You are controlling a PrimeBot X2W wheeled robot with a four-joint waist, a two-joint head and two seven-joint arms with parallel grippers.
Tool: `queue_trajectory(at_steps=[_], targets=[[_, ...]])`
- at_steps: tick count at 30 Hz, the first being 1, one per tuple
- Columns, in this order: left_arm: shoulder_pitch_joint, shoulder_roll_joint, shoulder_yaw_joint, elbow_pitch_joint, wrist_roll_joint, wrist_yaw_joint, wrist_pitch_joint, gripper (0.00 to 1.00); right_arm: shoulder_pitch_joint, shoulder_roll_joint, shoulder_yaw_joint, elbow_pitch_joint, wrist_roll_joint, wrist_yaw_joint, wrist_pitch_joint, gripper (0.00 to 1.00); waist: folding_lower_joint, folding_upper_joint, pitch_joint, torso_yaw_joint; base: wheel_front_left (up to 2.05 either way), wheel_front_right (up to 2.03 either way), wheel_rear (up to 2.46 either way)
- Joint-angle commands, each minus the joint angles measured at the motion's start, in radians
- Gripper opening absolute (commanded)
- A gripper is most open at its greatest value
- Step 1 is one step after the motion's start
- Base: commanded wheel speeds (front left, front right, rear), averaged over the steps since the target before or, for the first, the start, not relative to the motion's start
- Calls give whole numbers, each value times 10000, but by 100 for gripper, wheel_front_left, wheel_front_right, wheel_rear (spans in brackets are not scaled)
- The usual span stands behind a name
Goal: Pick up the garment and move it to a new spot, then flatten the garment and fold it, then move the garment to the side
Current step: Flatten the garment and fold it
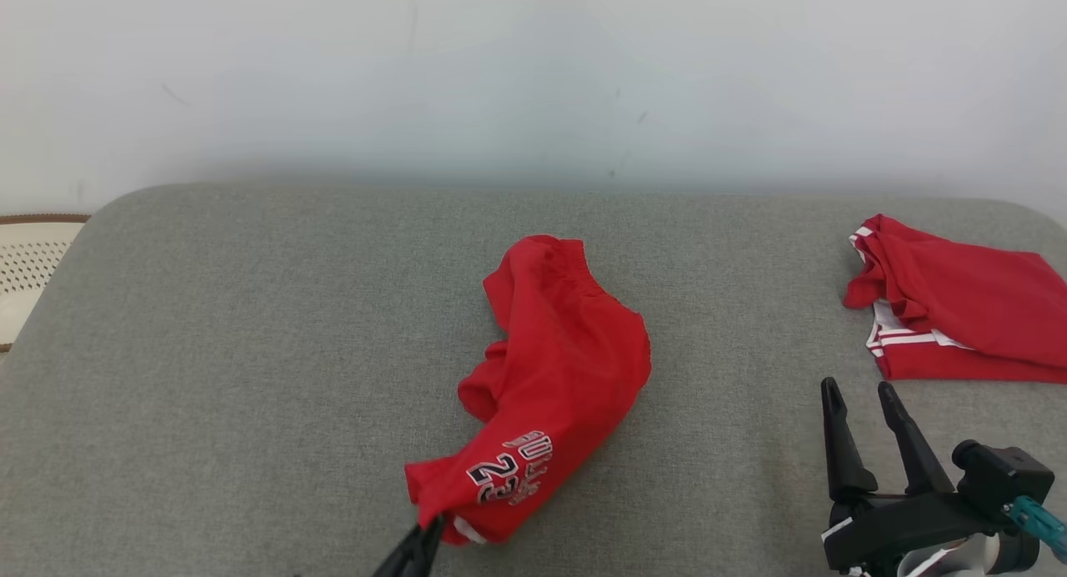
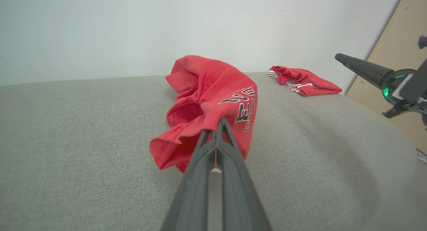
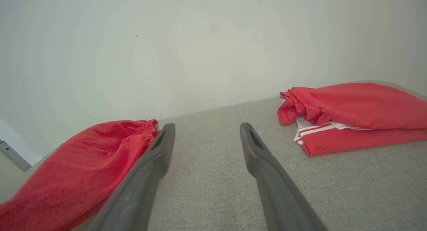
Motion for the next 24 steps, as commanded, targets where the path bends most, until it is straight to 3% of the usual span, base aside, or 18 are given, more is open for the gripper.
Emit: queue_trajectory(at_steps=[1,7,12,24], targets=[[264,106,-88,-236,-103,-63,161,0,91,-55,-53,14,60,-7,-44,100,1,0,7,-2,0,0,0],[778,217,-470,-738,-357,-162,668,0,118,-115,-198,-11,56,-7,-25,100,1,0,62,-1,0,0,0],[411,236,-239,-411,-713,-184,466,0,98,-86,-209,6,12,-7,33,100,1,0,44,-9,0,0,0],[-1194,750,439,2924,-874,-315,-636,0,-177,-92,-49,273,109,-7,110,100,1,0,123,-445,0,0,0]])
